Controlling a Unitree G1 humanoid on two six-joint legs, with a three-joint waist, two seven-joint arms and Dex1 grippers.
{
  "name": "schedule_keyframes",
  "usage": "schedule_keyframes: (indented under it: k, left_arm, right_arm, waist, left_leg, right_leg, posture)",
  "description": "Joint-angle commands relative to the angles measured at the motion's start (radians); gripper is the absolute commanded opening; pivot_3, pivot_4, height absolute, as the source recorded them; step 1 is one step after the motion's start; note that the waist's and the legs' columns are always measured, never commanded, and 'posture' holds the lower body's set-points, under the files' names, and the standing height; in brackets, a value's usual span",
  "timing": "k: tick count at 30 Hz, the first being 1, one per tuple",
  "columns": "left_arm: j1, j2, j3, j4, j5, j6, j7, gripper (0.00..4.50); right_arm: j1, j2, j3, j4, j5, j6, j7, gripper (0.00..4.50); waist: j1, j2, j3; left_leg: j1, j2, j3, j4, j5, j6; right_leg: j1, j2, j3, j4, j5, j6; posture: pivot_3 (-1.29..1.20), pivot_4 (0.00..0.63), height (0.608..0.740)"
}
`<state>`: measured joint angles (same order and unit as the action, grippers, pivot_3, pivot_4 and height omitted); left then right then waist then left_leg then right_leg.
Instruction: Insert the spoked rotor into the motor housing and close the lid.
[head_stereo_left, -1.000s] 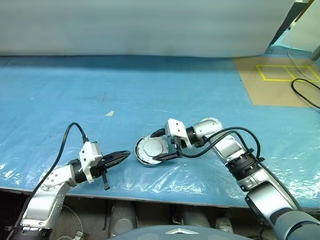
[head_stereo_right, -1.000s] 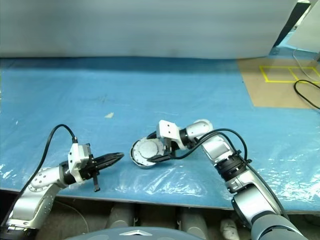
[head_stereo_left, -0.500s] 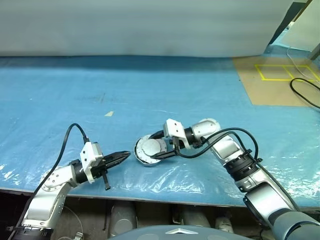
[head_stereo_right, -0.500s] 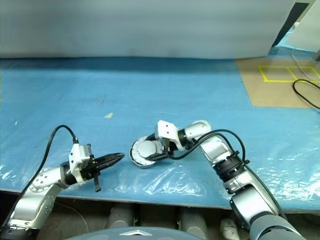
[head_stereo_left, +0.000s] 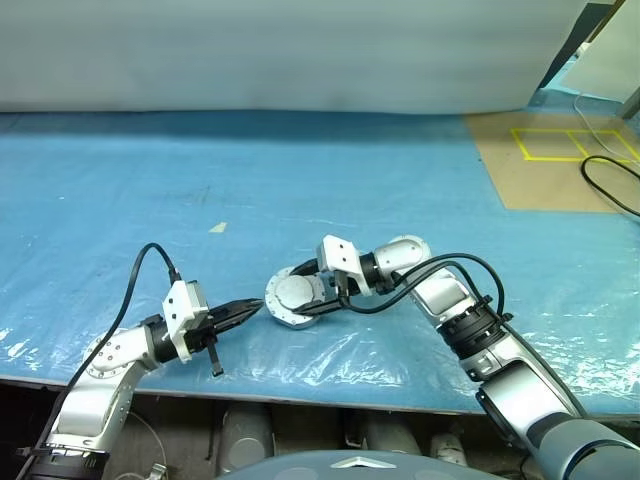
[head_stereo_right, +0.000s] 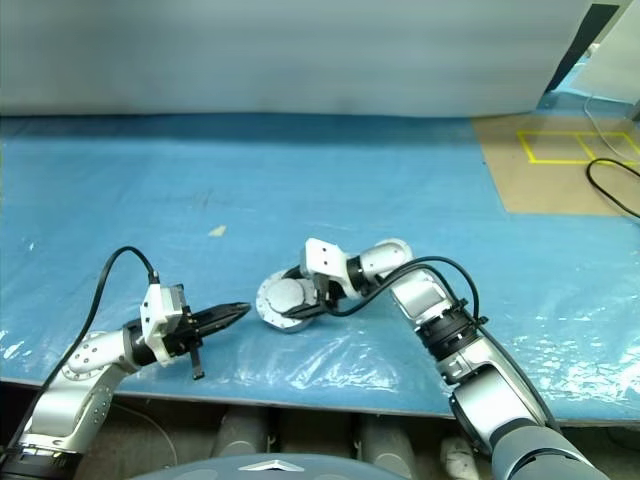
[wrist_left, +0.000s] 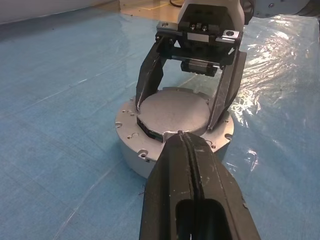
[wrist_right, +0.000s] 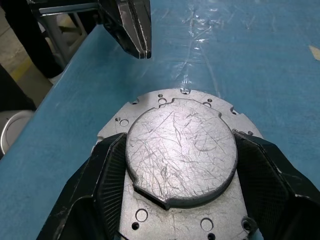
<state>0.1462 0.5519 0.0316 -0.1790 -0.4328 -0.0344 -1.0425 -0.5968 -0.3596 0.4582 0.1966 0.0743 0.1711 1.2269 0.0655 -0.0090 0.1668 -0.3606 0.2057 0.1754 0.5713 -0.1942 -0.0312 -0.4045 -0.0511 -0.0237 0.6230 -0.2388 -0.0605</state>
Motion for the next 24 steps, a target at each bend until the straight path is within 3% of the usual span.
schedule_keyframes:
  k: [1,24]
  left_arm:
    - [0.011,0.001,0.006,-0.026,-0.006,-0.011,0.001,0.00]
    - [-0.006,-0.005,-0.001,-0.036,-0.002,-0.003,0.012,0.00]
  right_arm:
    - [0.014,-0.011,0.008,0.031,-0.013,-0.010,0.011,2.96]
    - [-0.014,-0.021,-0.012,0.022,0.014,0.008,0.062,2.96]
  waist:
    - [0.000,0.000,0.000]
    - [0.003,0.000,0.000]
  left_leg:
    - [0.000,0.000,0.000,0.000,0.000,0.000]
    - [0.001,0.000,0.000,0.000,0.000,0.000]
  right_leg:
    - [0.000,0.000,0.000,0.000,0.000,0.000]
    - [0.001,0.000,0.000,-0.001,0.000,0.000]
  posture:
    - [0.00,0.150,0.740]
    - [0.00,0.150,0.740]
